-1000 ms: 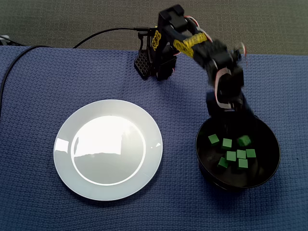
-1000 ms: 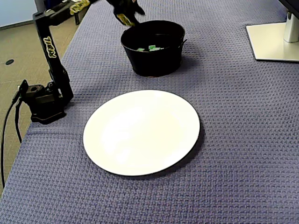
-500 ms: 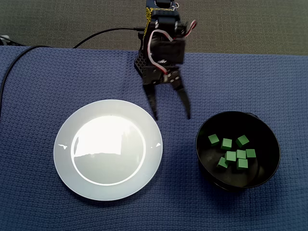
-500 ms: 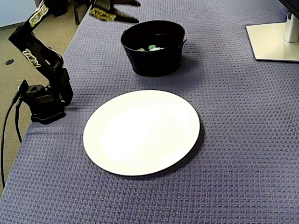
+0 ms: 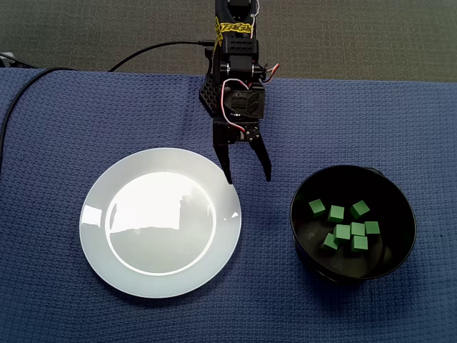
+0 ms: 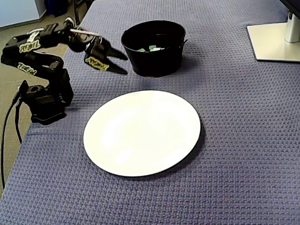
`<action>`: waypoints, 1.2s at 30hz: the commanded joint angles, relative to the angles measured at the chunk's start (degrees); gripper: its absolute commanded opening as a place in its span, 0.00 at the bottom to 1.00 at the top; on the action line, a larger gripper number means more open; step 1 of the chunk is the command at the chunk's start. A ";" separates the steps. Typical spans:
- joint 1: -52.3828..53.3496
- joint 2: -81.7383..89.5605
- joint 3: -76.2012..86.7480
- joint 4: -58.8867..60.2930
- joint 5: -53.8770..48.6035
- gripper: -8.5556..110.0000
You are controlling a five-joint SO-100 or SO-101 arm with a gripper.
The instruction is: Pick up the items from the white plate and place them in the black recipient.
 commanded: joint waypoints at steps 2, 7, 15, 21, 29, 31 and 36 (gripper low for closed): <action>-0.70 8.44 10.55 1.93 -1.41 0.29; -0.97 15.73 19.42 6.77 -1.05 0.24; -3.87 23.12 19.42 20.57 3.60 0.20; -4.13 28.04 19.42 34.37 0.53 0.19; -6.24 28.04 19.42 47.29 -7.29 0.18; -5.71 28.04 19.42 47.29 -7.29 0.18; -5.63 28.04 19.42 47.29 -7.21 0.20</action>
